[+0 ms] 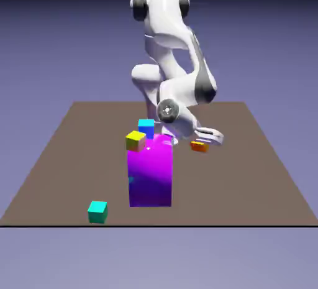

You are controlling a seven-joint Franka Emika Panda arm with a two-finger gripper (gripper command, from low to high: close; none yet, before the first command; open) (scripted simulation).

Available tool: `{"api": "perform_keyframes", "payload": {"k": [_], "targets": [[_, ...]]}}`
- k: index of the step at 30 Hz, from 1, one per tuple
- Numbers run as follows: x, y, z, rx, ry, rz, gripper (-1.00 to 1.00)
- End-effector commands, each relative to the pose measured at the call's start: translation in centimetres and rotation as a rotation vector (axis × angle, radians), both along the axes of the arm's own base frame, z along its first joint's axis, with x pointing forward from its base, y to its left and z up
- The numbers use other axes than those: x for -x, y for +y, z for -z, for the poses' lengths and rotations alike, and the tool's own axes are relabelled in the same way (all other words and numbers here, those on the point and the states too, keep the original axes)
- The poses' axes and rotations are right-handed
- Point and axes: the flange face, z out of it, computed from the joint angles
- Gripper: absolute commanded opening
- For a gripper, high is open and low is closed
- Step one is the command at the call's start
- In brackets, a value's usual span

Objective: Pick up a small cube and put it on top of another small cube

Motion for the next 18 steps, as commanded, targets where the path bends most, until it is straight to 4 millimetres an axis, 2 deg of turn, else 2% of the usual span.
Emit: {"api": "perform_keyframes", "payload": {"k": [1,5,9,10,14,15,16,17,18], "targets": [[-0.3,-1.4,-1.5,0.034,-0.021,0.027,-1.00],[-0.6,-8.9,-7.1,0.187,-0.124,0.175,-1.00],[0.4,-15.7,-12.3,0.348,-0.234,0.308,-1.00],[0.4,-15.7,-12.3,0.348,-0.234,0.308,-1.00],[1.2,-14.5,-6.1,0.348,-0.234,0.308,-1.00],[1.3,-14.4,-5.6,0.348,-0.234,0.308,-1.00],[1.3,-14.4,-5.6,0.348,-0.234,0.308,1.00],[1.3,-14.4,-5.6,0.348,-0.234,0.308,1.00],[1.0,-14.7,-7.1,0.347,-0.234,0.308,1.00]]}}
